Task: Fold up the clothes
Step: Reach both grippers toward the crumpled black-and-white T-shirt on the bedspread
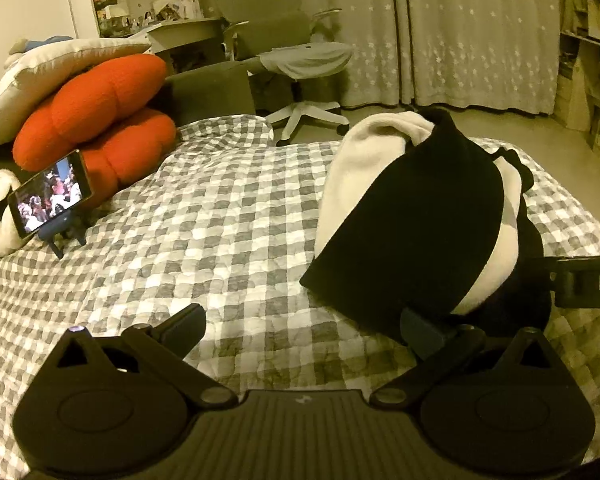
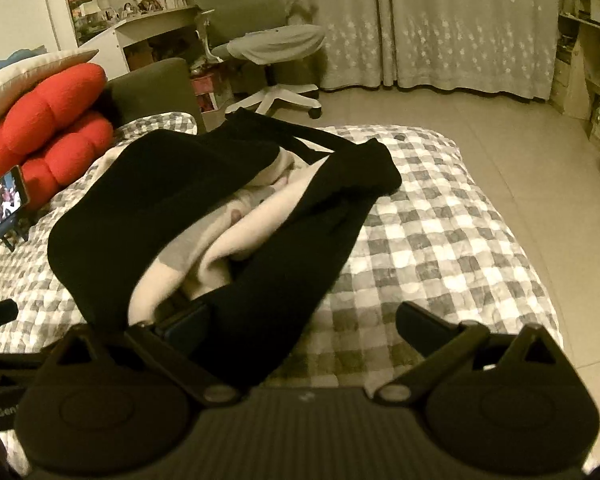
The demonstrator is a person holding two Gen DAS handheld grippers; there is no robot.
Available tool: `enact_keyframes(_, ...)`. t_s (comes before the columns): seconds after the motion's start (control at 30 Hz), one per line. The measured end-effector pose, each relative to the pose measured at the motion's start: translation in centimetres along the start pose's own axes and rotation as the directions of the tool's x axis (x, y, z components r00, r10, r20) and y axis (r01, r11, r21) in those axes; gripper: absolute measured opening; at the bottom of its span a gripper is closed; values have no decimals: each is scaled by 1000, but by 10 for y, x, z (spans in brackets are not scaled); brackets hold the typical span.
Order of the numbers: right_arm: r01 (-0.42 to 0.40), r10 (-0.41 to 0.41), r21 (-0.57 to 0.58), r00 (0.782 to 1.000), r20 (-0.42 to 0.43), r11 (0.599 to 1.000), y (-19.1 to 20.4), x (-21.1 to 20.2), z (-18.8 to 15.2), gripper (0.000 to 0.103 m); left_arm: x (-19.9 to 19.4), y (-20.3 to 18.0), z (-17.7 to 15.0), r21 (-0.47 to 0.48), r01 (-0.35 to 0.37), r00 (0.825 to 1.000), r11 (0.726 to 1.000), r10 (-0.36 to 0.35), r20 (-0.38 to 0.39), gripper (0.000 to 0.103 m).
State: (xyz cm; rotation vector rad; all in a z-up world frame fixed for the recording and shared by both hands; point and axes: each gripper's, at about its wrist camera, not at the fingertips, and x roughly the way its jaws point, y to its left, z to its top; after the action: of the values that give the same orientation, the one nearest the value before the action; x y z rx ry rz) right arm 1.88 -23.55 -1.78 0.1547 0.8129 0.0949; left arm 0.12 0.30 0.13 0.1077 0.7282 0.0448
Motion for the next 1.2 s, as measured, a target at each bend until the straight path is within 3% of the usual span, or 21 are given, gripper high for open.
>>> enact_keyframes(0.33, 66, -66, -52, 998, 13, 996, 10, 0, -2, 103, 5, 7, 1, -12, -7, 1000, 1000, 7, -17, 103)
enact_keyframes(0.53, 46, -46, -41, 999, 6, 998, 9, -2, -1, 103, 1, 18, 0, -67, 4, 1000, 998, -4, -4, 103)
enact_keyframes(0.73, 27, -27, 17, 1000, 4, 999, -5, -4, 5, 103, -16, 16, -1, -31, 59, 998, 998, -58, 41, 103)
enact_keyframes(0.9, -26, 24, 102, 999, 23, 994, -20, -6, 21, 103, -33, 3, 15, 31, 118, 985, 993, -121, 125, 103)
enact_keyframes(1.07, -68, 70, 87, 998, -11, 994, -15, 4, 46, 101, -13, -12, 35, 88, 121, 984, 989, -131, 121, 103)
enact_keyframes(1.2, -82, 92, 149, 993, -68, 985, -21, 26, 70, 91, 4, -23, 50, 128, 123, 984, 984, -137, 113, 103)
